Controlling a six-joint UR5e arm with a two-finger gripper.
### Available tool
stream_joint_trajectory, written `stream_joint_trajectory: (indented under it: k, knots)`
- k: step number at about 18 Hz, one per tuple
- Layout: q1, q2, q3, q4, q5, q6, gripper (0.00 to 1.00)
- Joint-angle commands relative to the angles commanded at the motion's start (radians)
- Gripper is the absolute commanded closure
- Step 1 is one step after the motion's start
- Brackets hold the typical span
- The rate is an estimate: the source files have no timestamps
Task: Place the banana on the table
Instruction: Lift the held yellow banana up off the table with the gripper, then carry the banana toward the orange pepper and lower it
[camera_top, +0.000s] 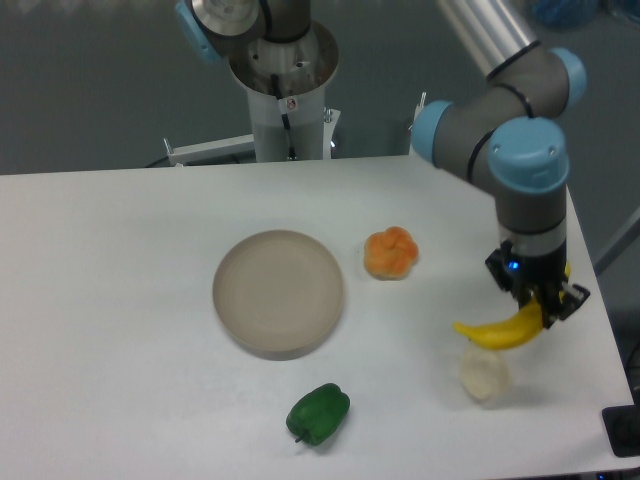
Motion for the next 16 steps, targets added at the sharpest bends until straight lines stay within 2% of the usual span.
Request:
stream_joint_trajectory:
  k: [4, 6, 8, 10, 12, 16]
  knots:
    - [0.074, 0.017, -0.092, 0.002, -0.029, 0.158, 0.64]
    - [0.074, 0.017, -0.132, 0.002, -0.029, 0.166, 0.64]
    - [0.063, 0.028, -0.167, -0.002, -0.031, 0.105, 0.64]
    - [0.057, 0.035, -0.201, 0.0, -0.031, -0.037, 0.64]
    - [0.049, 0.026, -0.207, 0.002, -0.029, -0.137, 0.64]
    - [0.019, -0.018, -0.2, 0.011, -0.028, -0.223, 0.64]
